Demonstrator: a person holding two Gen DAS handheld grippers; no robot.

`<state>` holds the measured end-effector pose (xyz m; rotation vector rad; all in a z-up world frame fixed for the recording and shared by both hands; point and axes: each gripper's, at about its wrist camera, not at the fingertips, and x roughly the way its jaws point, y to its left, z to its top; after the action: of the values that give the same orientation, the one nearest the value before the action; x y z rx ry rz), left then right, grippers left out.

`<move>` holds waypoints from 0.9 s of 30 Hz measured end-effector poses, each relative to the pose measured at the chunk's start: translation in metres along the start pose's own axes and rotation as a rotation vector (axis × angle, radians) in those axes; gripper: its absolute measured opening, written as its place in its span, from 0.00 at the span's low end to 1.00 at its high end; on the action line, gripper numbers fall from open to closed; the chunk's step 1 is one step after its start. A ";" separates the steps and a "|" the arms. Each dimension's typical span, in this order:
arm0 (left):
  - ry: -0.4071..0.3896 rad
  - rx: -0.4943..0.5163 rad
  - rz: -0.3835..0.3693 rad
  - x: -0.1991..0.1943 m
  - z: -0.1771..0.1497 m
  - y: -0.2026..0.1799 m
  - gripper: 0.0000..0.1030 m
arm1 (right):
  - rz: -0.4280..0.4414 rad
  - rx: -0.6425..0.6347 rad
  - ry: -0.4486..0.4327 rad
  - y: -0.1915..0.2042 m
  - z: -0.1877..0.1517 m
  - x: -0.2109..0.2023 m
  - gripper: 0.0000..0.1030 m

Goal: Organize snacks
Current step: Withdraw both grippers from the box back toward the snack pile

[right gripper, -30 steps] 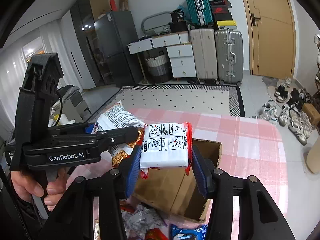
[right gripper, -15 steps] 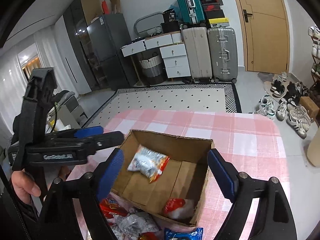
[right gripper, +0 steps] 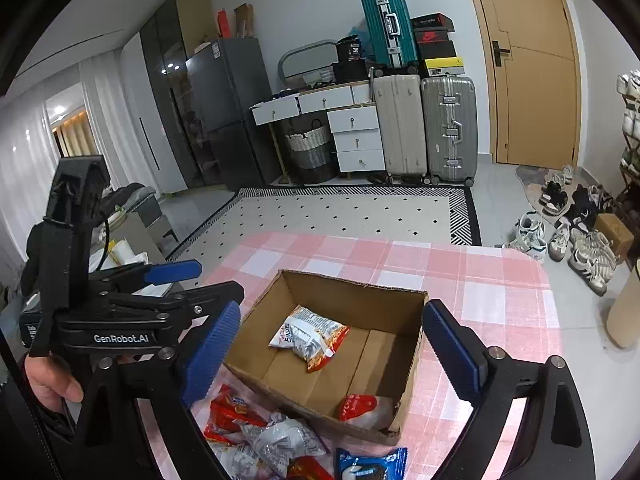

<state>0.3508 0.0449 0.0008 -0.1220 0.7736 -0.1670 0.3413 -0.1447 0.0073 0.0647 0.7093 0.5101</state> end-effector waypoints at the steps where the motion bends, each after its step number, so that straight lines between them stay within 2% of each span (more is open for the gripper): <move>1: -0.014 -0.001 0.005 -0.006 -0.001 -0.001 0.82 | 0.001 0.000 -0.002 0.002 0.000 -0.002 0.93; 7: -0.066 0.033 0.032 -0.040 -0.007 -0.013 0.82 | -0.008 0.006 -0.013 0.006 -0.004 -0.014 0.94; 13: -0.091 0.040 0.039 -0.070 -0.019 -0.018 0.91 | -0.013 -0.006 -0.030 0.015 -0.011 -0.034 0.95; 15: -0.102 0.050 0.046 -0.081 -0.024 -0.022 0.97 | -0.016 -0.015 -0.033 0.018 -0.014 -0.040 0.96; 27: -0.158 0.082 0.032 -0.141 -0.051 -0.044 0.99 | 0.009 -0.047 -0.084 0.045 -0.038 -0.089 0.97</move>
<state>0.2107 0.0263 0.0685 -0.0446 0.6097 -0.1563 0.2408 -0.1508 0.0425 0.0453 0.6154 0.5288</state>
